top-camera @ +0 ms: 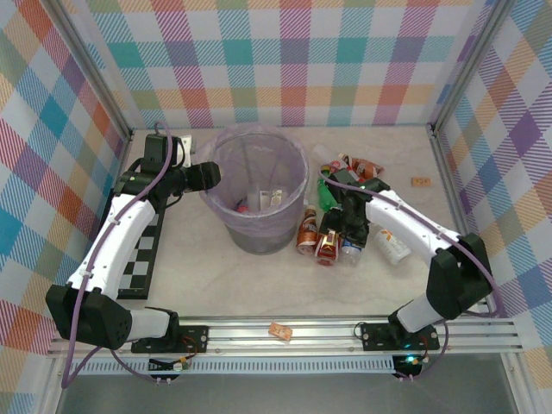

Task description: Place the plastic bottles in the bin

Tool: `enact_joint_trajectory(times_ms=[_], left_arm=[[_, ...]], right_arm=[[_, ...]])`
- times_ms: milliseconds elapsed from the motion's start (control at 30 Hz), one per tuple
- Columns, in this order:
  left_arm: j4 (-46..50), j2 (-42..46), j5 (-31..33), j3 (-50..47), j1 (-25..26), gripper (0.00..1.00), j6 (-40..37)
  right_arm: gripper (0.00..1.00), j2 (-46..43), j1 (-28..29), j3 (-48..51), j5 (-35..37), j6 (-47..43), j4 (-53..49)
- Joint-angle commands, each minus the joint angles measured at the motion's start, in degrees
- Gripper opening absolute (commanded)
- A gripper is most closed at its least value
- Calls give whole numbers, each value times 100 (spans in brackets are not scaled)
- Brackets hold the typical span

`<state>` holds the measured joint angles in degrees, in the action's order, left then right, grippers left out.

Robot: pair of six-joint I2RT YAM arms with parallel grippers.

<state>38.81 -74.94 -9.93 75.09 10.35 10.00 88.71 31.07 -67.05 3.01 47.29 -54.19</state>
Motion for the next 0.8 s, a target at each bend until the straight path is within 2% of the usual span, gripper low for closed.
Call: enact_joint_trajectory(times_ms=[0,233,467,767], left_arm=[[74,67,61,-51,-77,70,-29],[93,93,91,-52,-77,70,-46],[74,64,80,-62,-73,70,-42],[96,64,97,-53,-77,70,-51]], right_arm=[[78,264,-22,86,-295,116,495],[78,759,-101,109,-66,122,495],[75,996,-225,346,-165,123,769],[67,787,-237,294,-100,81,660]])
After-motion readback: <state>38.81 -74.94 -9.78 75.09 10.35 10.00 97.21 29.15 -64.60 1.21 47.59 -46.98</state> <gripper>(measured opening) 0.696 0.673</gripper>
